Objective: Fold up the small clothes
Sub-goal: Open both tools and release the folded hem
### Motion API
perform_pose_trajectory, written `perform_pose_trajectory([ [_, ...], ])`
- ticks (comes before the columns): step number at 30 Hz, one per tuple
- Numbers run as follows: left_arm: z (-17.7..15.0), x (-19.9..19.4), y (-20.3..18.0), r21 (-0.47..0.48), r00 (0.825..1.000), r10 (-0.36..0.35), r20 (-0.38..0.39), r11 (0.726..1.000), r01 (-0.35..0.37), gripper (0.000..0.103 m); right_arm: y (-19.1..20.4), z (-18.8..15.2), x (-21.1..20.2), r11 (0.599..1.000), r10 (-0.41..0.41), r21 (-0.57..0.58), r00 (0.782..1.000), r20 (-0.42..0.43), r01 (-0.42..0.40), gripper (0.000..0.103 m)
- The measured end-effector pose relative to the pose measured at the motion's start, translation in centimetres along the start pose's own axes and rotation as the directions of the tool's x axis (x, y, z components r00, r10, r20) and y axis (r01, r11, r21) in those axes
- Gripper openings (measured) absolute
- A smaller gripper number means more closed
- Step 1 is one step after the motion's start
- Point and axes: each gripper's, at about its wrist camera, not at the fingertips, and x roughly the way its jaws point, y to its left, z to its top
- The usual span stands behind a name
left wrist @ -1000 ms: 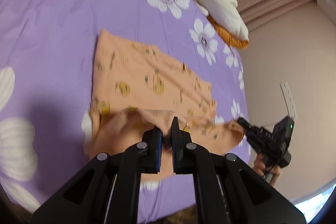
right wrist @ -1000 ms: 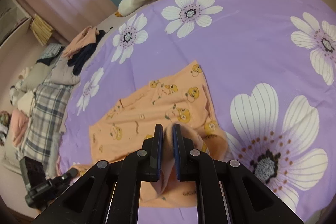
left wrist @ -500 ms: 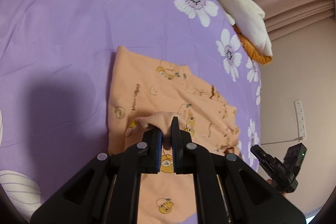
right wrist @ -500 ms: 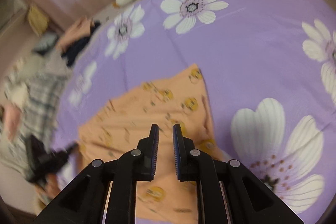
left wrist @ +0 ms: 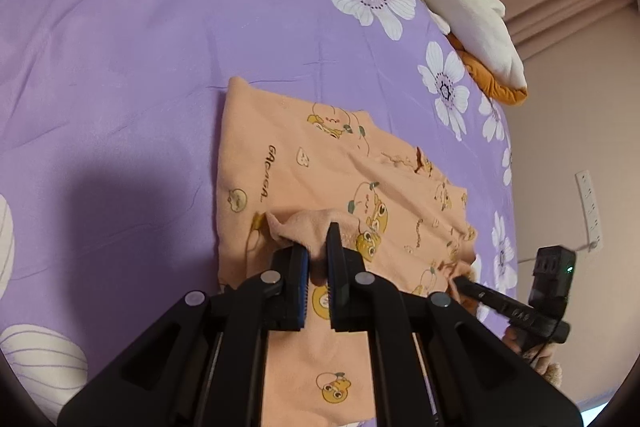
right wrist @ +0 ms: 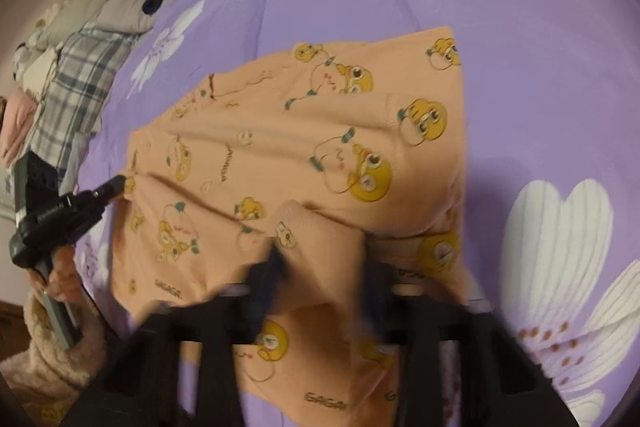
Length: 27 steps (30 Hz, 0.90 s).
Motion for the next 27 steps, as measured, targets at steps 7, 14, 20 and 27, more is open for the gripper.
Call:
perform_pose_trajectory([
  [7,1.6,-2.5,-1.0,0.009,0.996,-0.042,0.074,0.999,0.042,0.006,0.5,1.4,-6.1,0.989,0.134,0.032,0.965,0.226,-0.145,0.015],
  [14,5.7,-0.6,-1.1,0.01,0.995,0.004,0.103,1.0,-0.005,0.006,-1.1,6.7,-5.2,0.991,0.082,0.078,0.945,0.316,-0.111,0.014],
  [20,9.0,3.6,0.5,-0.071,1.0,-0.008,0.022,0.997,0.01,0.007,-3.3,8.6,0.6,0.976,-0.104,0.207,0.971,0.215,0.059,0.014],
  [27,9.9,6.9,0.6,-0.016,0.993,0.108,-0.042,0.994,-0.108,0.009,-4.1,9.0,1.2,0.966,-0.176,0.225,0.96,0.216,0.126,0.023],
])
